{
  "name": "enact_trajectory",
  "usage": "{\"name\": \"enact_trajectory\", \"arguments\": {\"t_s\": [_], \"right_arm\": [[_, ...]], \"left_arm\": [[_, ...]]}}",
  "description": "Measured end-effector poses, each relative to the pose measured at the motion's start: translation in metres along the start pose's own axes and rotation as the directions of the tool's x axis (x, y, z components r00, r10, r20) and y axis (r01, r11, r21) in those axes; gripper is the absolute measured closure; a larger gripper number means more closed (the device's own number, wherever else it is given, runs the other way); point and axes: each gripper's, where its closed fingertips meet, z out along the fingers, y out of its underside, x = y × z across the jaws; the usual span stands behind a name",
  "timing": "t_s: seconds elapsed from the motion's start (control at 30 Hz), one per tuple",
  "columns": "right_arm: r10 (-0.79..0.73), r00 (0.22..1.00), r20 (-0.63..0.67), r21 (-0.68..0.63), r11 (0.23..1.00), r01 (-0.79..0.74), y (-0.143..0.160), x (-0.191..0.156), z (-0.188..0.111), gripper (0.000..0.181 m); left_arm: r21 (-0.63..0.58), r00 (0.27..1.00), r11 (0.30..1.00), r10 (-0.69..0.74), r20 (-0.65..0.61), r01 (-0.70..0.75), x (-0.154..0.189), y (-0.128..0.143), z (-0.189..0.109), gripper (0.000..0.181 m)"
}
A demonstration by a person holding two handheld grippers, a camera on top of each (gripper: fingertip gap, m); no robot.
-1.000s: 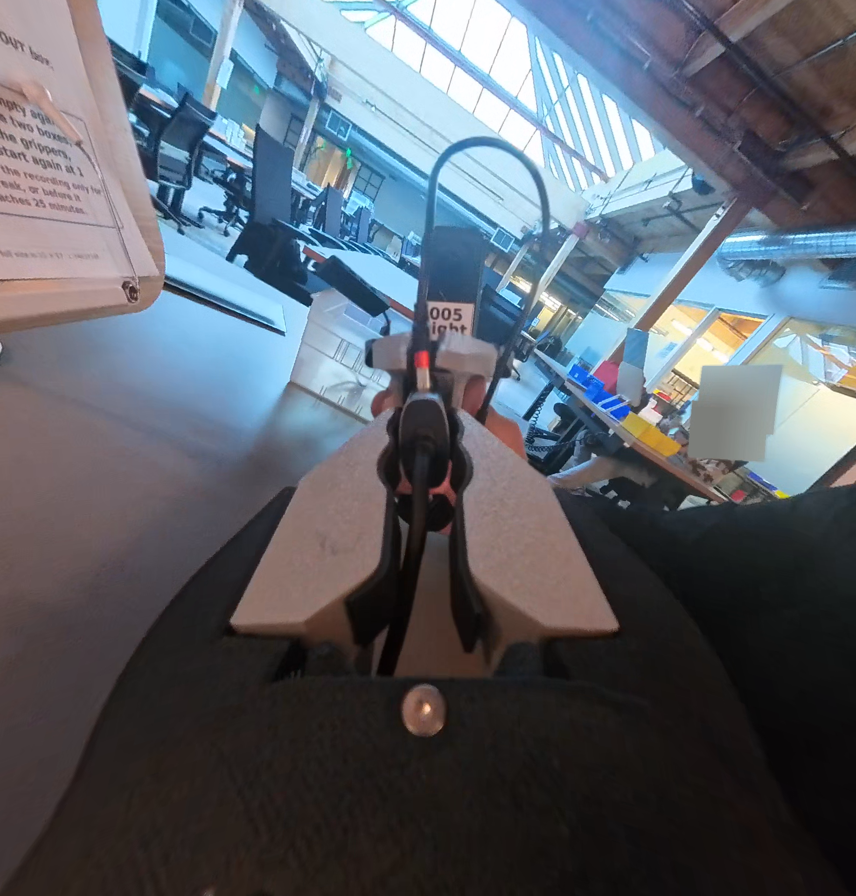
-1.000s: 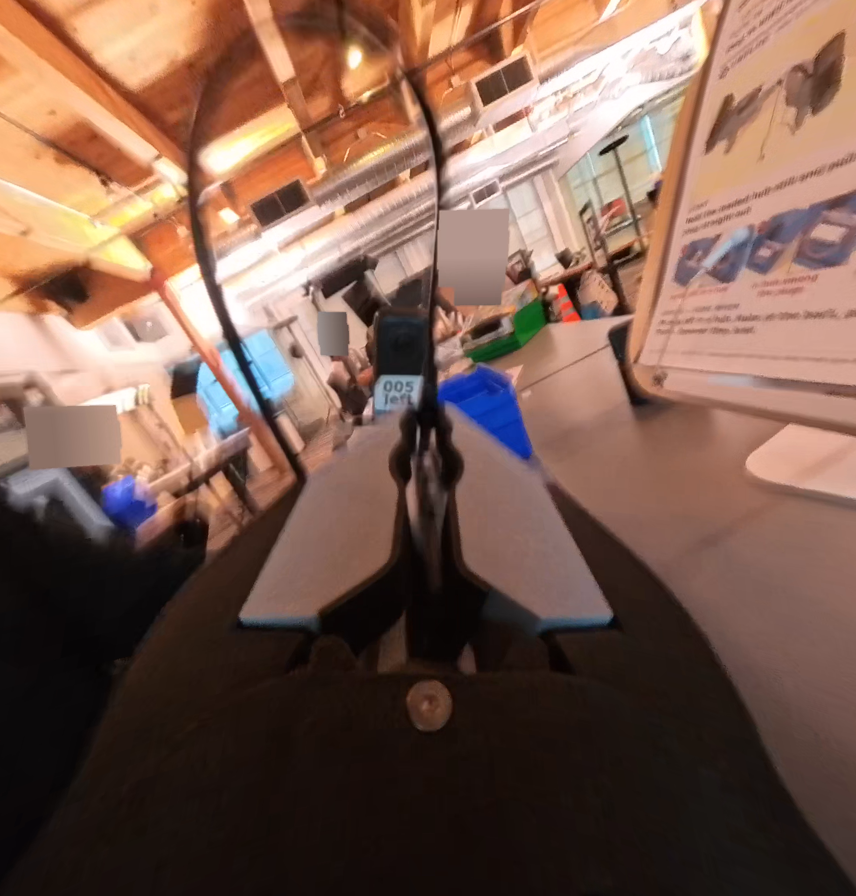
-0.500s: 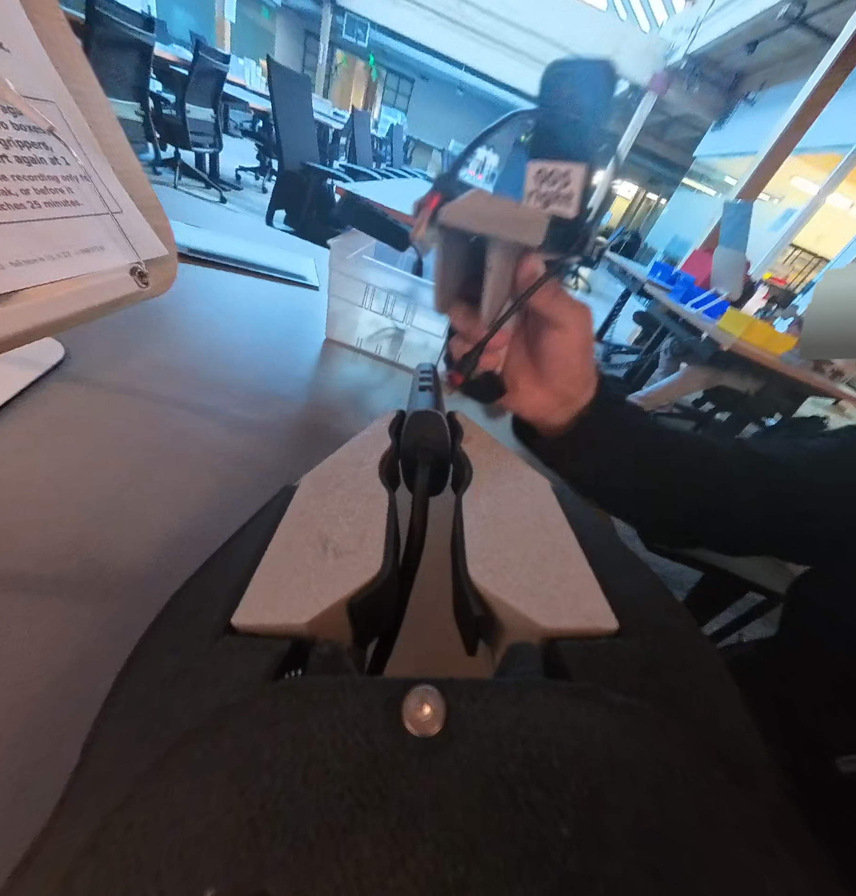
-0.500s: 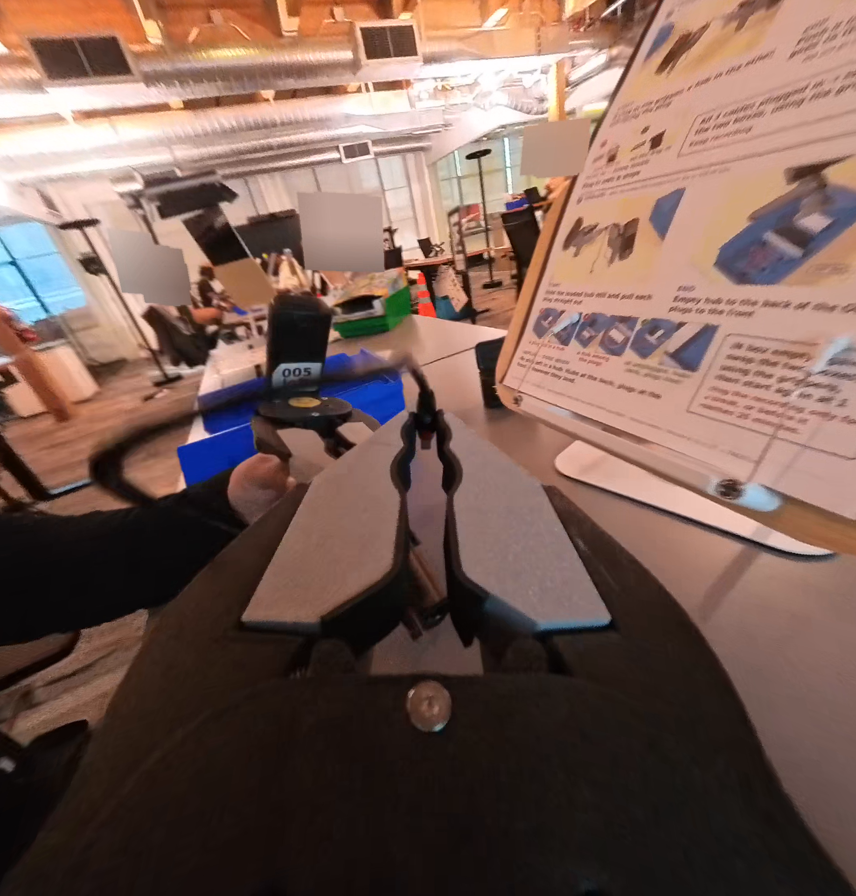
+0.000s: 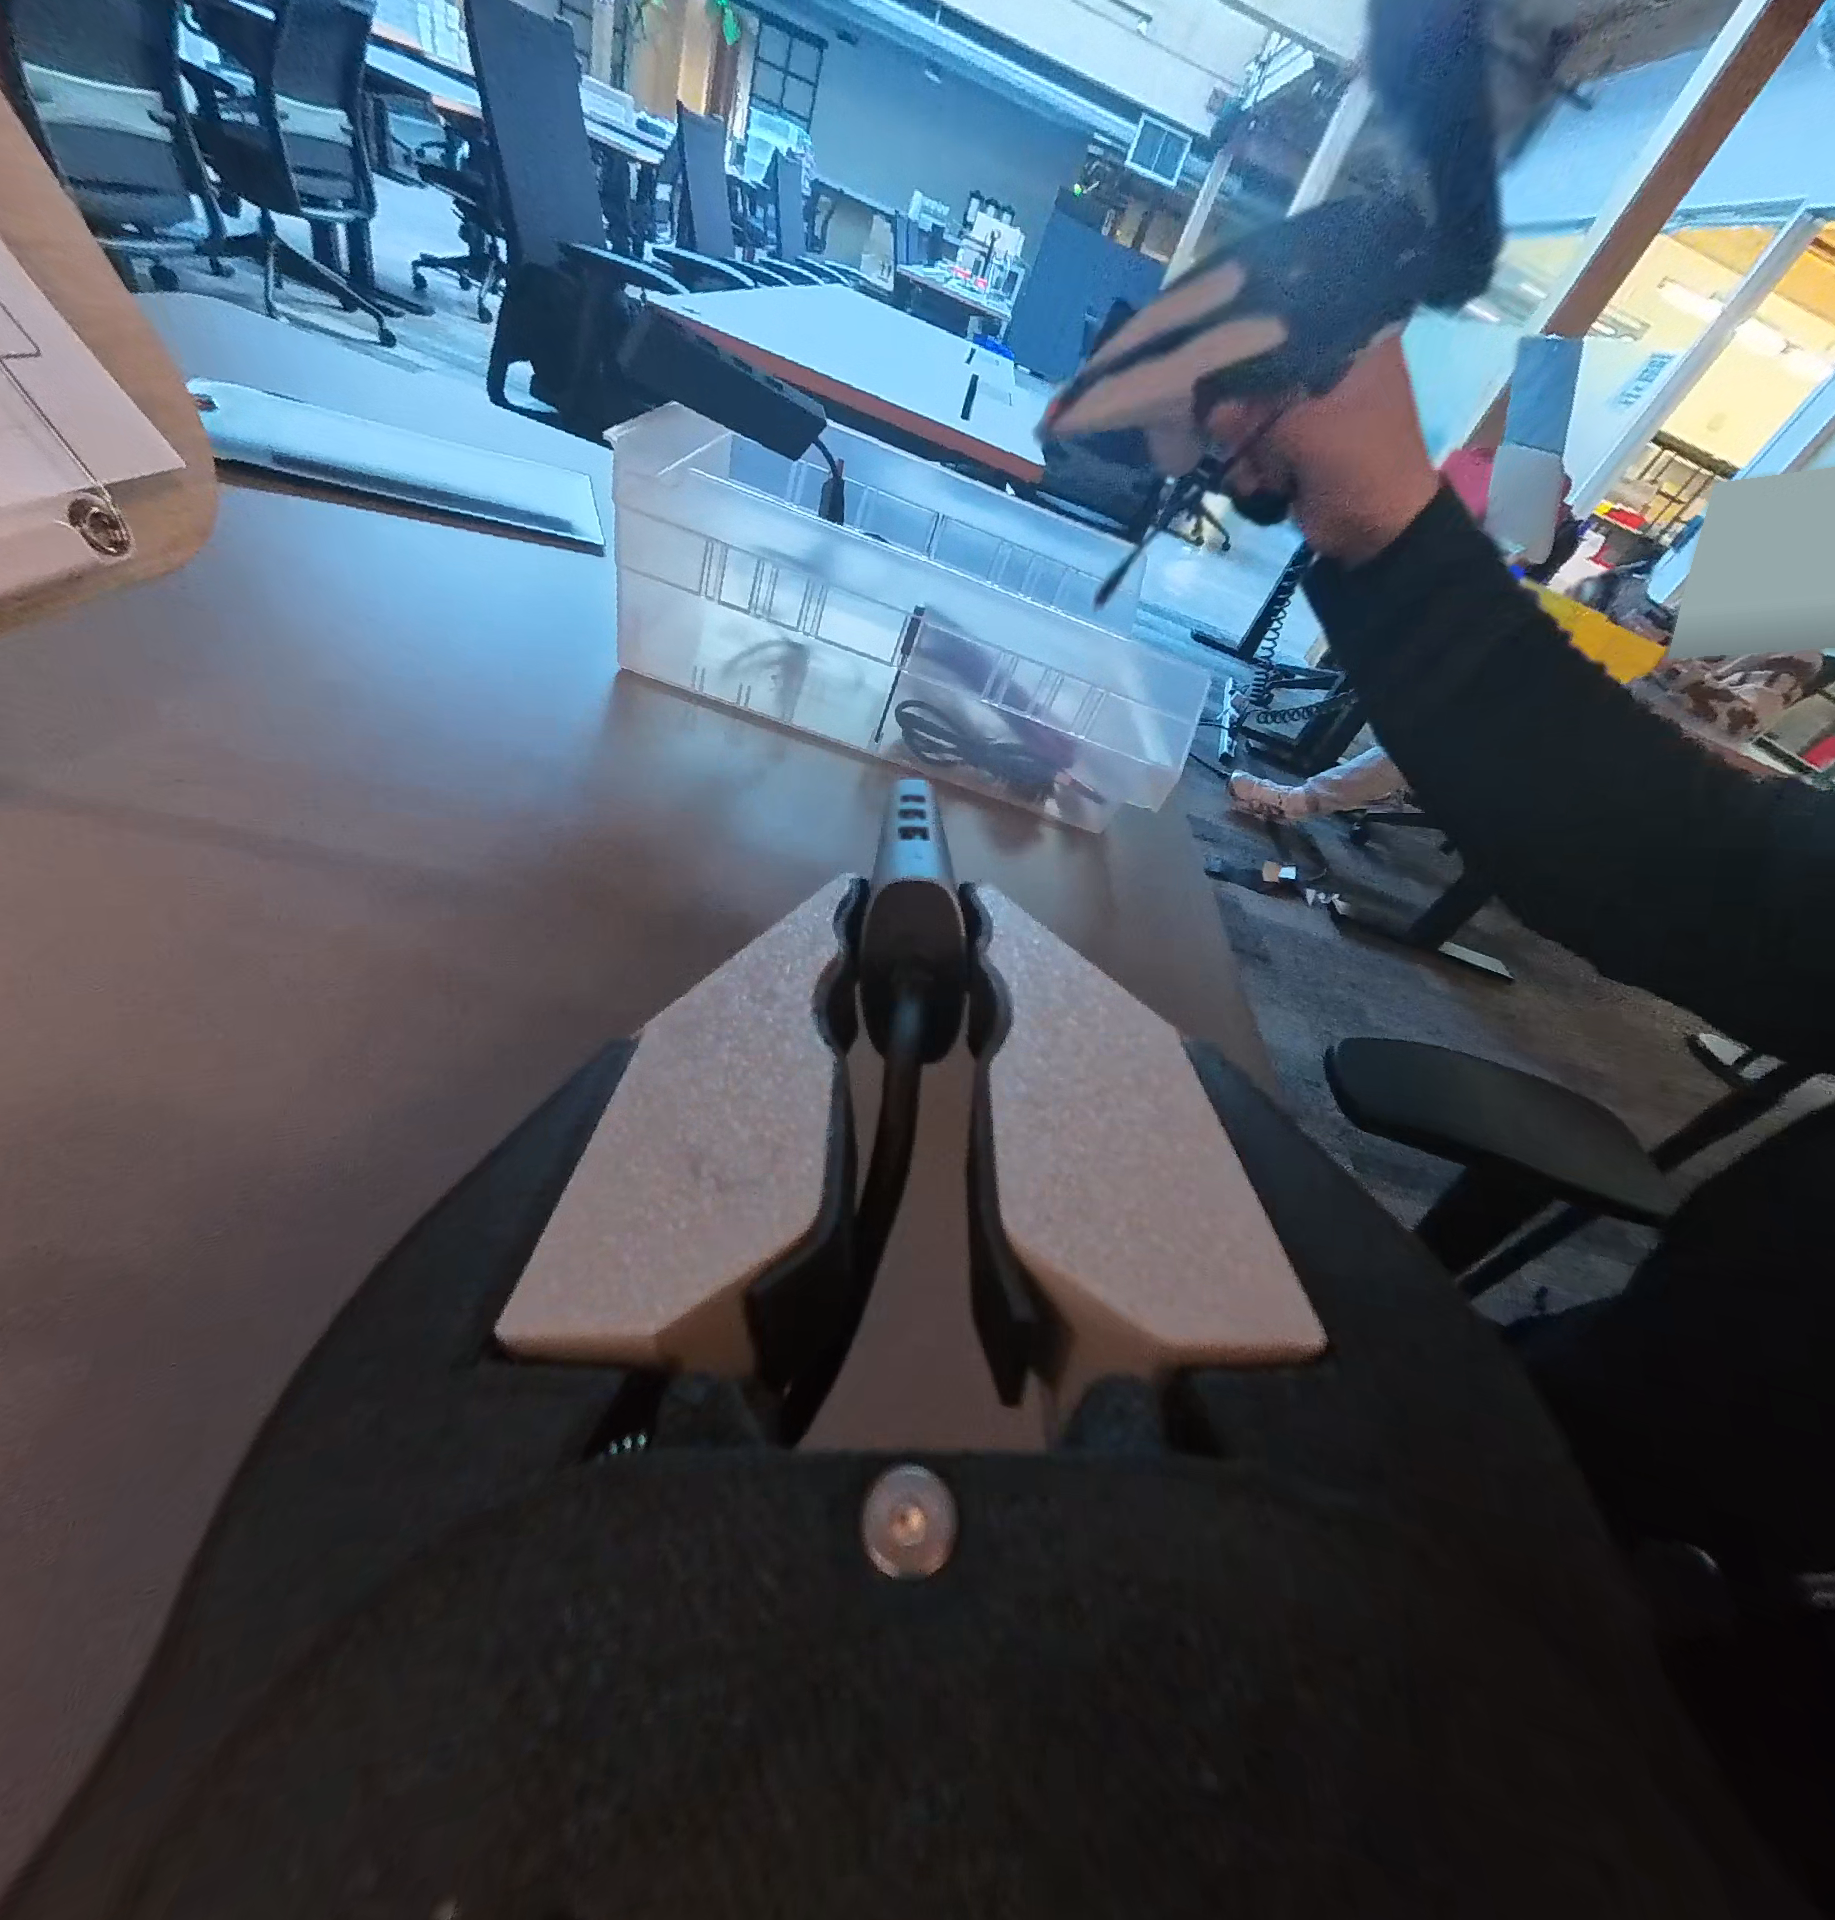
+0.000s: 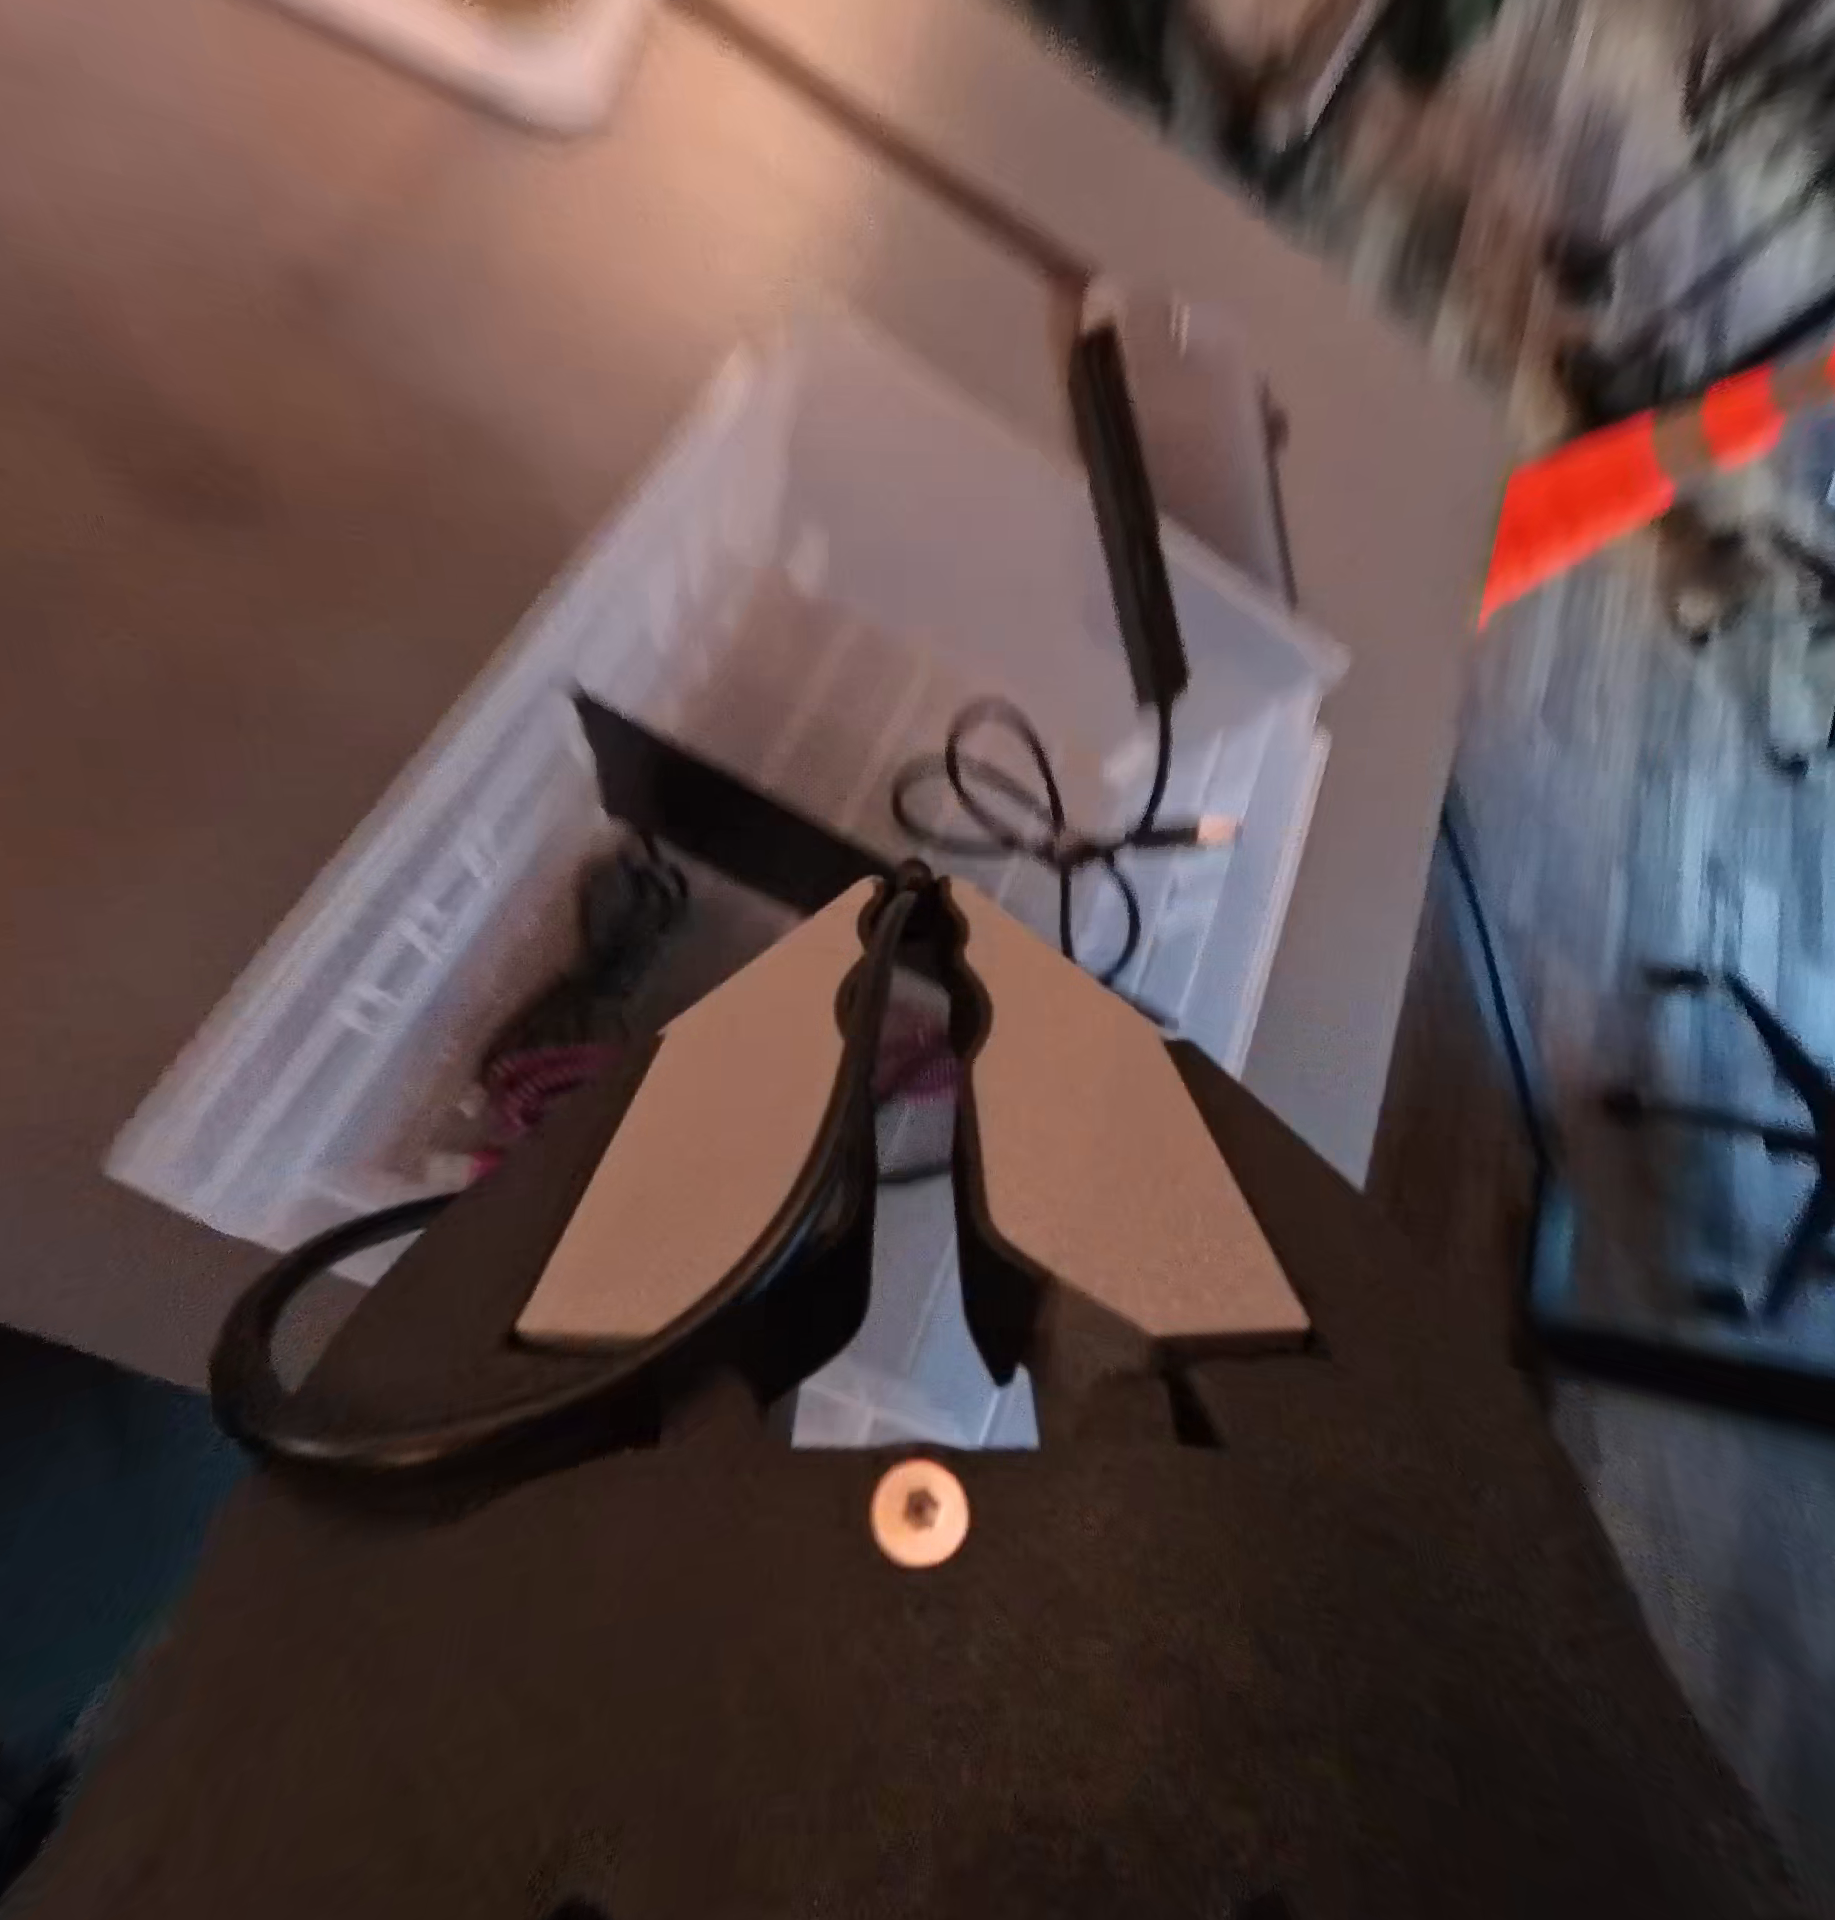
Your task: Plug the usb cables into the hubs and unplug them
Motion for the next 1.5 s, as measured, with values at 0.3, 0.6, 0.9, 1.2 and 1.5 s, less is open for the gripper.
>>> {"name": "enact_trajectory", "arguments": {"t_s": [0.3,0.6,0.9,1.2,1.5], "right_arm": [[-0.219,0.959,-0.182,-0.55,0.831,0.086,0.094,0.032,0.001,0.145],[-0.146,0.935,0.323,-0.098,0.977,0.187,-0.051,-0.131,-0.006,0.134],[-0.293,0.683,0.669,0.031,0.929,0.369,-0.082,-0.303,0.046,0.165],[-0.359,0.849,0.388,0.006,0.922,0.387,-0.121,-0.202,0.006,0.167],[-0.215,0.958,-0.19,-0.039,0.977,0.211,-0.146,-0.002,-0.058,0.168]], "left_arm": [[-0.014,1.0,1.0,-0.013,-0.014,0.013,-0.001,0.006,0.004,0.166],[-0.012,0.993,0.999,0.036,-0.116,-0.038,0.022,0.004,0.011,0.167],[-0.008,0.953,0.983,0.176,-0.245,-0.184,0.06,0.009,0.018,0.166],[0.158,0.986,0.976,0.157,-0.051,-0.147,0.032,-0.029,-0.003,0.132],[0.094,0.983,0.983,0.166,-0.08,-0.158,0.038,-0.017,0.005,0.145]]}}
